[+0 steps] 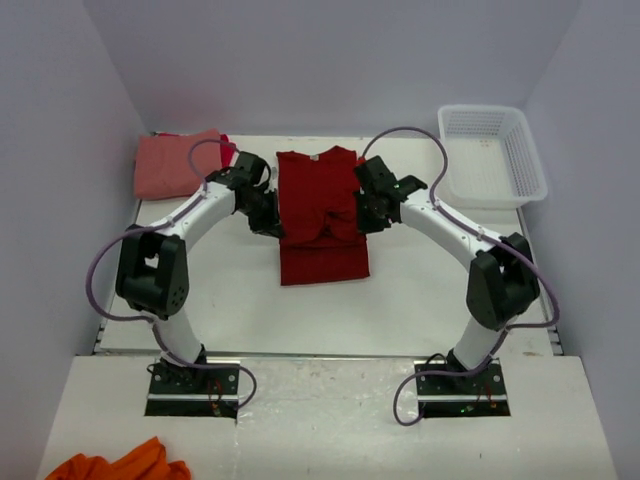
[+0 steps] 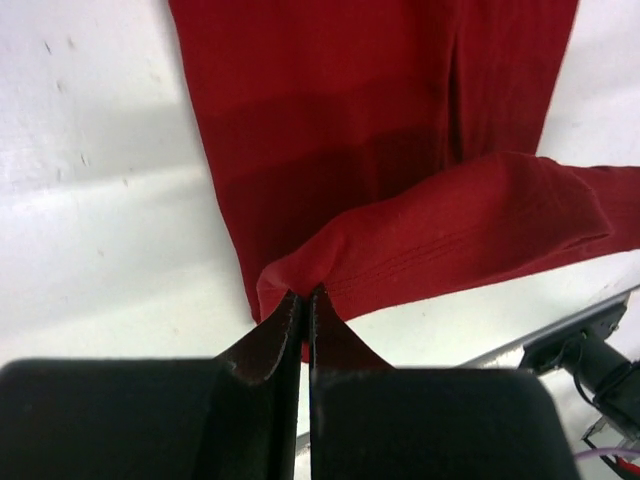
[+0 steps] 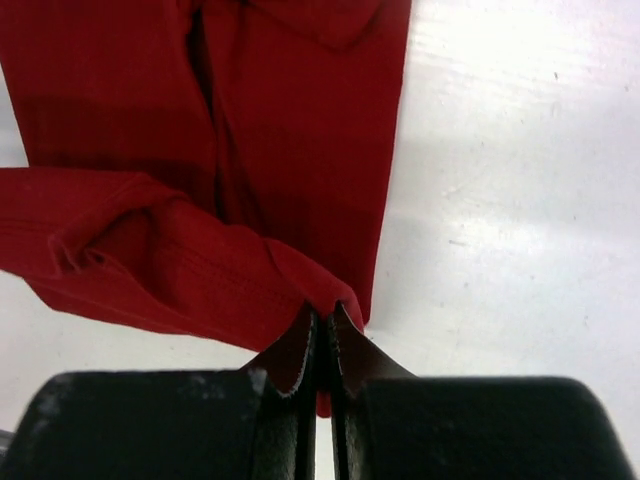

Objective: Fold and stack the t-shirts
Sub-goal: Fold the folded rectangular tshirt in 1/3 of the way

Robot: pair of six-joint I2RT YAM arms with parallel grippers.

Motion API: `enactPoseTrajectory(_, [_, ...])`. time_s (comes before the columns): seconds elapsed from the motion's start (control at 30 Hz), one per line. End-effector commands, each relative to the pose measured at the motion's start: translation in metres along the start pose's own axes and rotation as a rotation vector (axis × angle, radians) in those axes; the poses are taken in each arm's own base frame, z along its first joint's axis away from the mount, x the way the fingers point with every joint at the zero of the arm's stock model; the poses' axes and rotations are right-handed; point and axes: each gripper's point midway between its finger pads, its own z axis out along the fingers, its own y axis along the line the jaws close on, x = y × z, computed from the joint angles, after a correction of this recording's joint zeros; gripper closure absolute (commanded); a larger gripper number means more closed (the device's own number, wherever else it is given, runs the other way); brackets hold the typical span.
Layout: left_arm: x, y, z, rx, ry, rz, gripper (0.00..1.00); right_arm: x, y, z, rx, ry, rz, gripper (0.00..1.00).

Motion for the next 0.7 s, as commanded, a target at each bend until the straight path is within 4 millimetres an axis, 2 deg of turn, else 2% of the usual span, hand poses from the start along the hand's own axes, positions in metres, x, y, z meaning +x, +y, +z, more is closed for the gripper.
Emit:
enactPoseTrajectory(0.0, [-0.029, 0.004, 0.007, -0.001, -0.024, 0.047, 1.0, -0.025, 0.002, 0.009, -0.05, 0.008, -0.067, 1.0])
enactPoseTrajectory(0.03, [-0.032, 0.005, 0.01, 0.001, -0.023, 0.046, 1.0, -0.035, 0.006, 0.009, -0.064, -0.002, -0.066, 1.0])
enactPoseTrajectory(0.1, [-0.037, 0.006, 0.017, 0.004, -0.014, 0.045, 1.0, -0.039, 0.0, 0.023, -0.055, 0.024, -0.068, 1.0])
enactPoseTrajectory(0.13, [-0.043, 0.008, 0.023, -0.003, -0.011, 0.047, 1.0, -0.046, 0.005, 0.023, -0.084, 0.02, -0.066, 1.0])
enactPoseTrajectory(0.2, [-0.048, 0.009, 0.03, -0.004, -0.005, 0.047, 1.0, -0.045, 0.002, 0.038, -0.079, 0.054, -0.065, 1.0])
enactPoseTrajectory(0.23, [-0.052, 0.01, 0.035, -0.011, 0.002, 0.043, 1.0, -0.049, 0.004, 0.038, -0.094, 0.065, -0.059, 1.0])
enactPoseTrajectory(0.3, [-0.061, 0.007, 0.036, -0.005, -0.01, 0.048, 1.0, -0.047, -0.001, 0.053, -0.084, 0.097, -0.069, 1.0])
enactPoseTrajectory(0.4, [-0.077, 0.005, 0.033, -0.016, -0.053, 0.059, 1.0, -0.056, -0.005, 0.061, -0.076, 0.088, -0.095, 0.61])
enactPoseTrajectory(0.43, [-0.083, 0.001, 0.03, -0.009, -0.077, 0.073, 1.0, -0.066, -0.01, 0.065, -0.047, 0.062, -0.101, 0.42])
enactPoseTrajectory(0.5, [-0.102, -0.005, 0.014, -0.015, -0.158, 0.097, 0.95, -0.083, -0.014, 0.066, -0.031, 0.026, -0.113, 0.33])
enactPoseTrajectory(0.57, [-0.126, -0.015, -0.006, -0.023, -0.288, 0.147, 0.84, -0.118, -0.021, 0.056, 0.0, -0.062, -0.113, 0.27])
enactPoseTrajectory(0.6, [-0.139, -0.025, -0.03, -0.019, -0.392, 0.18, 0.76, -0.124, -0.023, 0.051, 0.012, -0.074, -0.12, 0.26])
enactPoseTrajectory(0.63, [-0.142, -0.026, -0.04, -0.04, -0.431, 0.194, 0.68, -0.142, -0.023, 0.034, 0.012, -0.122, -0.116, 0.24])
enactPoseTrajectory(0.67, [-0.148, -0.022, -0.053, -0.079, -0.478, 0.188, 0.66, -0.147, -0.027, 0.023, 0.041, -0.144, -0.11, 0.24])
